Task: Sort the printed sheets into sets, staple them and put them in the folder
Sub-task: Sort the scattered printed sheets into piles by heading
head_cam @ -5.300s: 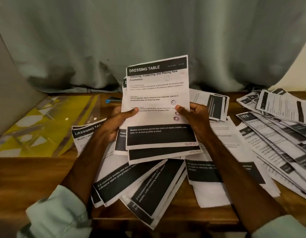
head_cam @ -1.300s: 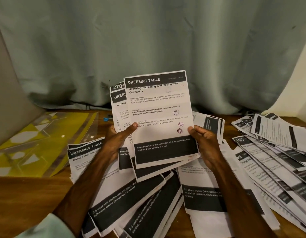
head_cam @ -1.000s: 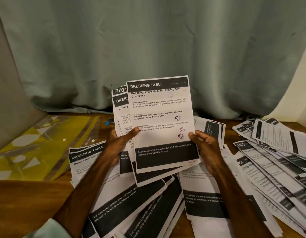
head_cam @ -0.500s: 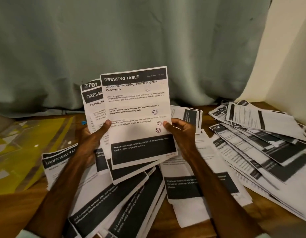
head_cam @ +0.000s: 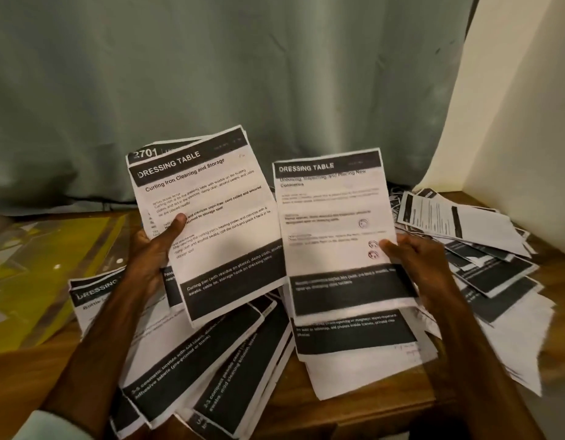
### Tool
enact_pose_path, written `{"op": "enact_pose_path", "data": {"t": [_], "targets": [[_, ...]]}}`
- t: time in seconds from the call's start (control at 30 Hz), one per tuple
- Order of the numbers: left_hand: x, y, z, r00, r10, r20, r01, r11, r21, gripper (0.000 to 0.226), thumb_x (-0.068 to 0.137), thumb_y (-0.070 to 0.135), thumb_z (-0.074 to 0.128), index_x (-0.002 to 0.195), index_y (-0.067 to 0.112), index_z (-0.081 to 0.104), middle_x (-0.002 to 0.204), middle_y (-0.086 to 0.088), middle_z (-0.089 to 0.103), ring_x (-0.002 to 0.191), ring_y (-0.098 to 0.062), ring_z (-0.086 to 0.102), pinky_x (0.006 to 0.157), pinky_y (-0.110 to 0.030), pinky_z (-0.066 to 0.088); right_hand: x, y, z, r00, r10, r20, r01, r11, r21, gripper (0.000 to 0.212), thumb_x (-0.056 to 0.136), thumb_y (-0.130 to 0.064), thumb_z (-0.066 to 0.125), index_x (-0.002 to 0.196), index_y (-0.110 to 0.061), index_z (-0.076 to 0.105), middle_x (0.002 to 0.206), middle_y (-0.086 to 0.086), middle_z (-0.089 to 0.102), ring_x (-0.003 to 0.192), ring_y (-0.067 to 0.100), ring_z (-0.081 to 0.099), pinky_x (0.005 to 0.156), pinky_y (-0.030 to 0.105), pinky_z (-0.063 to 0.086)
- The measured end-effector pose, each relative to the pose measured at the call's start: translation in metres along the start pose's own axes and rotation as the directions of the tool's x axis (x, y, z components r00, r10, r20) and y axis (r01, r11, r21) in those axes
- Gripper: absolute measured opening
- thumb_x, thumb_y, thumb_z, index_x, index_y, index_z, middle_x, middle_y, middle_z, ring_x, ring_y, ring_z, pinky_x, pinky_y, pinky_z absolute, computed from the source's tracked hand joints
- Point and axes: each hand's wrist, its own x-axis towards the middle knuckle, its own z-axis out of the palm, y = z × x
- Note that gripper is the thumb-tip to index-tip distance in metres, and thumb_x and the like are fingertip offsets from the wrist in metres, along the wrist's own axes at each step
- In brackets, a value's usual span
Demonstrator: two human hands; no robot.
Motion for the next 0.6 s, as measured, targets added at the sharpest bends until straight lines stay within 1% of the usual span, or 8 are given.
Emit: {"op": "enact_pose_path", "data": {"t": [0.07, 0.13, 0.23, 0.3, 0.33, 0.43, 0.53, 0.6], "targets": [[0.0, 0.0, -0.002, 1.0, 0.001, -0.003, -0.001, 1.0, -0.009, 0.052, 0.077, 0.025, 0.08, 0.126, 0.017, 0.066, 0.114, -0.007, 0.076, 0.099, -0.027, 0.075, 0.079, -0.049, 0.062, -0.008, 0.013, -0.017, 0.999, 0.048, -0.004, -0.048, 0.992, -0.115, 0.016, 0.089, -0.021, 0.074, 0.104, -0.017, 0.072, 0.094, 0.001, 0.076, 0.079, 0.017, 0.074, 0.062, 0.027, 0.054], [0.001, -0.003, -0.004, 1.0, -0.004, -0.027, 0.004, 1.0, -0.014, 0.054, 0.078, 0.025, 0.081, 0.129, 0.015, 0.065, 0.115, -0.007, 0.076, 0.098, -0.026, 0.076, 0.078, -0.048, 0.063, -0.015, 0.026, -0.024, 0.998, 0.062, 0.008, -0.058, 0.969, -0.239, 0.011, 0.089, -0.021, 0.075, 0.098, -0.015, 0.072, 0.091, 0.002, 0.075, 0.079, 0.016, 0.072, 0.062, 0.026, 0.05], [0.004, -0.005, -0.007, 0.995, -0.004, -0.098, 0.003, 1.0, -0.006, 0.048, 0.082, 0.023, 0.081, 0.127, 0.015, 0.066, 0.113, -0.007, 0.076, 0.095, -0.025, 0.076, 0.072, -0.042, 0.065, -0.021, 0.041, -0.021, 1.0, 0.029, 0.004, -0.023, 0.879, -0.476, 0.014, 0.088, -0.025, 0.076, 0.087, -0.013, 0.069, 0.086, 0.002, 0.071, 0.078, 0.012, 0.065, 0.063, 0.021, 0.042], [0.006, -0.006, -0.009, 0.992, 0.015, -0.127, -0.017, 1.0, -0.012, 0.047, 0.083, 0.022, 0.082, 0.127, 0.016, 0.065, 0.113, -0.005, 0.076, 0.098, -0.025, 0.076, 0.078, -0.046, 0.064, -0.021, 0.047, -0.014, 0.999, -0.036, -0.03, 0.013, 0.82, -0.572, 0.022, 0.087, -0.026, 0.077, 0.076, -0.011, 0.064, 0.078, 0.0, 0.064, 0.079, 0.016, 0.061, 0.071, 0.026, 0.04], [0.007, -0.006, -0.011, 0.99, 0.025, -0.141, -0.028, 0.999, -0.019, 0.049, 0.082, 0.022, 0.083, 0.127, 0.017, 0.065, 0.114, -0.005, 0.076, 0.099, -0.025, 0.076, 0.083, -0.05, 0.062, -0.02, 0.049, -0.01, 0.997, -0.067, -0.043, 0.027, 0.792, -0.609, 0.022, 0.087, -0.027, 0.078, 0.075, -0.013, 0.064, 0.076, -0.003, 0.061, 0.079, 0.016, 0.059, 0.074, 0.028, 0.039], [0.009, -0.004, -0.018, 0.981, 0.06, -0.184, -0.069, 0.997, -0.044, 0.047, 0.08, 0.025, 0.085, 0.123, 0.022, 0.066, 0.115, -0.003, 0.076, 0.101, -0.024, 0.075, 0.09, -0.054, 0.058, -0.018, 0.052, 0.001, 0.992, -0.122, -0.044, 0.057, 0.715, -0.697, 0.024, 0.086, -0.031, 0.078, 0.071, -0.02, 0.063, 0.073, -0.006, 0.062, 0.072, 0.009, 0.057, 0.071, 0.028, 0.04], [0.007, -0.003, -0.018, 0.979, 0.066, -0.192, -0.081, 0.994, -0.07, 0.042, 0.081, 0.025, 0.083, 0.12, 0.025, 0.066, 0.115, -0.002, 0.076, 0.102, -0.023, 0.075, 0.085, -0.05, 0.06, -0.018, 0.055, 0.01, 0.994, -0.101, -0.05, 0.032, 0.681, -0.731, 0.017, 0.085, -0.032, 0.08, 0.082, -0.022, 0.067, 0.086, -0.001, 0.069, 0.084, 0.018, 0.066, 0.078, 0.033, 0.052], [0.003, -0.005, -0.012, 0.987, 0.051, -0.15, -0.062, 0.995, -0.072, 0.038, 0.085, 0.022, 0.081, 0.119, 0.024, 0.066, 0.113, -0.002, 0.076, 0.101, -0.023, 0.075, 0.079, -0.045, 0.063, -0.02, 0.057, 0.014, 0.991, -0.122, -0.053, 0.043, 0.671, -0.74, 0.019, 0.083, -0.03, 0.082, 0.094, -0.02, 0.07, 0.096, 0.0, 0.071, 0.095, 0.023, 0.069, 0.08, 0.033, 0.053]]}}
